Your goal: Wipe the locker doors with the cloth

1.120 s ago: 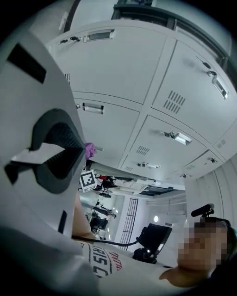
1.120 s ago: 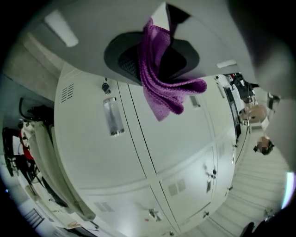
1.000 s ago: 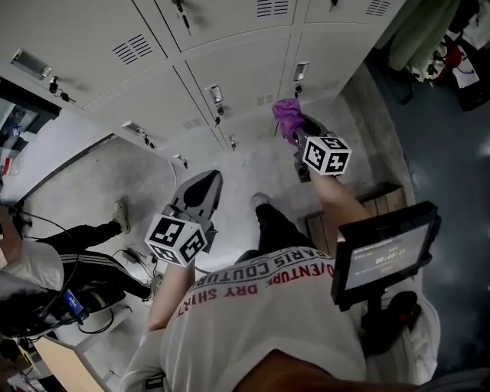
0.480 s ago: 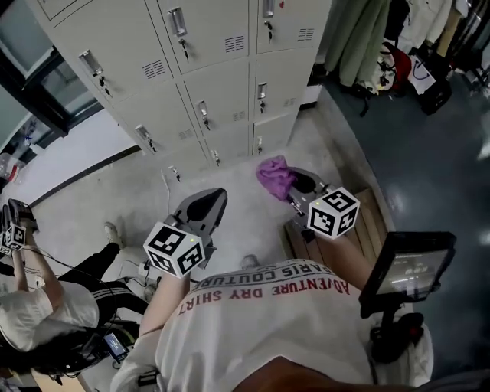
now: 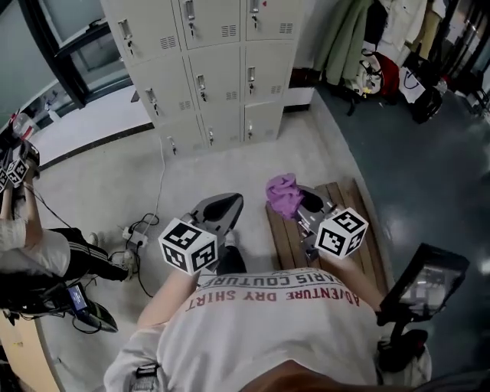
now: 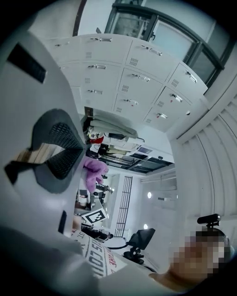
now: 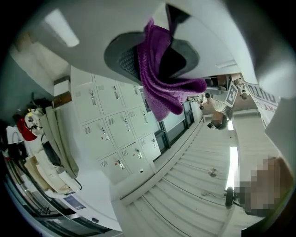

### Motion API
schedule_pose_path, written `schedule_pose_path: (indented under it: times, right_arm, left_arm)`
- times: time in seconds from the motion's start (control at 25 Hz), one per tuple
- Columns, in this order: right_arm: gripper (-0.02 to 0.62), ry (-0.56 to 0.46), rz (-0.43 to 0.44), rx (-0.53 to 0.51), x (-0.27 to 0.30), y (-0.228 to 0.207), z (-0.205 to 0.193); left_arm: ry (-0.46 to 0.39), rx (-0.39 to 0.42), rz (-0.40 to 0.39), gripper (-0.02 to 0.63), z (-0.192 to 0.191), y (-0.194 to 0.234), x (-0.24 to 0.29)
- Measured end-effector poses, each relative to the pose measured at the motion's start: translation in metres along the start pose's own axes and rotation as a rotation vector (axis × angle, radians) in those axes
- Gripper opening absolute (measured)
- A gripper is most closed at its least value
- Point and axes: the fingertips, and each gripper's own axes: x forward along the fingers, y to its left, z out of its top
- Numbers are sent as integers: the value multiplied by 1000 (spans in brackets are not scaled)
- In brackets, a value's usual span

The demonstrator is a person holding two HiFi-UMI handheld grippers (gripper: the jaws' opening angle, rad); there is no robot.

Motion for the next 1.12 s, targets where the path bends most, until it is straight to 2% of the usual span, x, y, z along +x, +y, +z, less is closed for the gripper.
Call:
schedule_pose_path:
  times: [0.2,0.36,0.56,0.84,1.12]
  right_arm:
    - [71,11,-23,18,-149,53,-41]
    - [71,-19,13,26,-215,97,-33]
    - [71,-44,38,17,-250,140,-22]
    - [69,-56,46,10,-278,172,-24]
    - [69,-47,24,4,-297,223,-32]
  left_arm:
    - [7,30,-22,2,-42,-152,-40]
    - [20,66,-21,2,-39,-228,-73]
    - [18,96,-11,2,-33,-272,-101]
    - [-4,115,-5,2,-37,-305,-130]
    - [2,111,-26,2,-43,-329,-174]
